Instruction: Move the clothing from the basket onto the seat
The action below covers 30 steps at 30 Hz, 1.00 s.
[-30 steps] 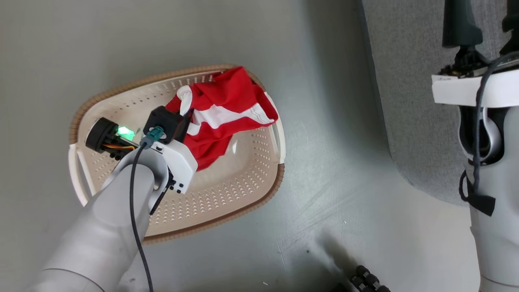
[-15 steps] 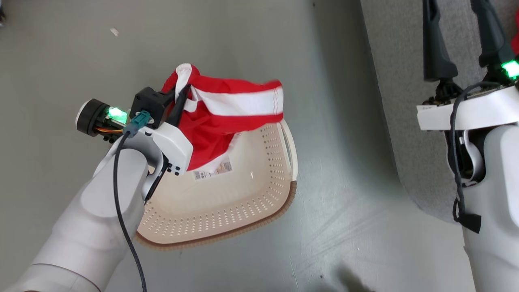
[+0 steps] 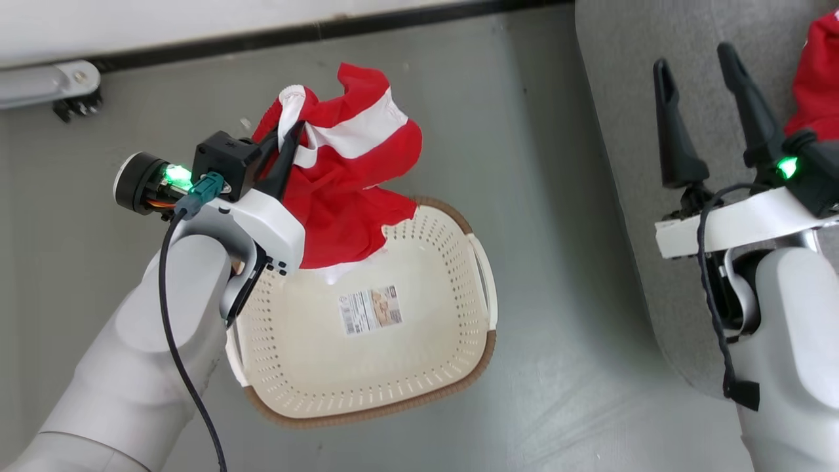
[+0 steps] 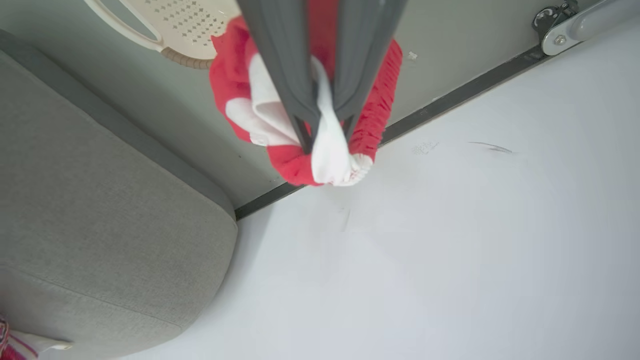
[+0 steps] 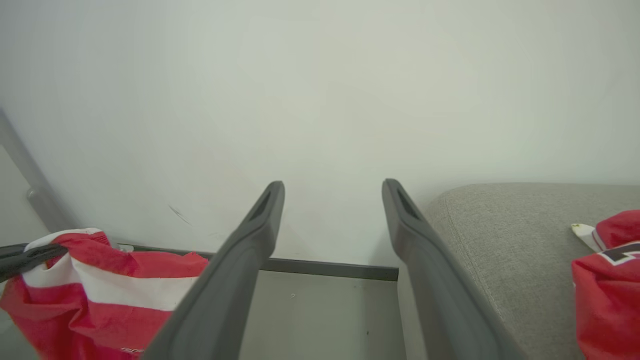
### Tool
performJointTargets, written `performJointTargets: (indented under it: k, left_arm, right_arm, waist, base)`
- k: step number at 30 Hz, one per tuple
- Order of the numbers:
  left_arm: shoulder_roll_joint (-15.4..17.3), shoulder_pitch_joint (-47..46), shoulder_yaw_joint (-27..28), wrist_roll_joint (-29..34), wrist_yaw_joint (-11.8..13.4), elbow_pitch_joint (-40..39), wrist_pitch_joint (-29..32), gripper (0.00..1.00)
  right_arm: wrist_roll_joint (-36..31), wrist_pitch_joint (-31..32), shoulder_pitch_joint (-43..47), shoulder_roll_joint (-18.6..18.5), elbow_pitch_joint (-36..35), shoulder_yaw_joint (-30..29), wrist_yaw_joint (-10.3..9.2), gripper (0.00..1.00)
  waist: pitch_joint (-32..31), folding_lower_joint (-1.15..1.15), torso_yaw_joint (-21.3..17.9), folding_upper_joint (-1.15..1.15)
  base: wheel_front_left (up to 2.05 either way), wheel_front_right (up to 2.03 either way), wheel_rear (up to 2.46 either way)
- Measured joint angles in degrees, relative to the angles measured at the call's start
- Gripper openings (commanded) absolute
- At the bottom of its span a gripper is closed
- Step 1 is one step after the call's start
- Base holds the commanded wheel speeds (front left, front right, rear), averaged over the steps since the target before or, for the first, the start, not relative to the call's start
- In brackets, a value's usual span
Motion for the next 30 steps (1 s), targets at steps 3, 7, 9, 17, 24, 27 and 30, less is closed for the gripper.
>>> performJointTargets:
  k: [3,7,9,17,24,27,30]
  left_arm:
    - [0.2,0.0,0.2,-0.9,-0.5,-0.9,0.0,0.0]
    - [0.2,0.1,0.3,-2.1,-1.5,-2.2,0.5,0.0]
    - [0.2,0.5,0.5,-2.7,-1.7,-2.9,0.8,0.0]
    - [0.4,3.0,0.8,-4.6,-2.7,-4.7,3.2,0.0]
    - [1.0,4.8,1.0,-6.5,-3.0,-6.8,5.4,0.0]
    - [1.2,5.2,1.0,-7.0,-3.3,-7.6,6.3,0.0]
    - [1.2,5.9,1.1,-7.5,-3.4,-8.4,7.3,0.0]
  right_arm:
    - [-0.1,0.0,0.9,0.0,0.9,0.3,0.0,1.0]
    - [-0.1,0.0,2.3,0.0,1.7,1.2,0.0,1.0]
    - [-0.2,0.0,3.1,0.0,2.4,1.4,0.0,1.0]
    - [-0.4,0.0,6.1,0.0,4.0,1.6,0.0,1.0]
    - [-0.8,0.0,9.6,0.0,5.3,1.7,0.0,1.0]
    - [-0.9,0.0,10.8,0.0,5.7,1.8,0.0,1.0]
    - [-0.9,0.0,12.1,0.0,6.3,1.9,0.0,1.0]
  waist:
    - [-2.1,0.0,0.6,0.0]
    - [-4.8,0.0,1.3,0.0]
    - [-6.2,0.0,1.6,0.0]
    - [-11.6,0.0,2.8,0.0]
    - [-16.9,0.0,3.7,0.0]
    - [-18.7,0.0,4.1,0.0]
    - [-20.5,0.0,4.4,0.0]
  base:
    - [0.0,0.0,0.0]
    - [0.0,0.0,0.0]
    - [0.0,0.0,0.0]
    - [0.0,0.0,0.0]
    - [0.0,0.0,0.0]
    - [0.0,0.0,0.0]
    - [0.0,0.0,0.0]
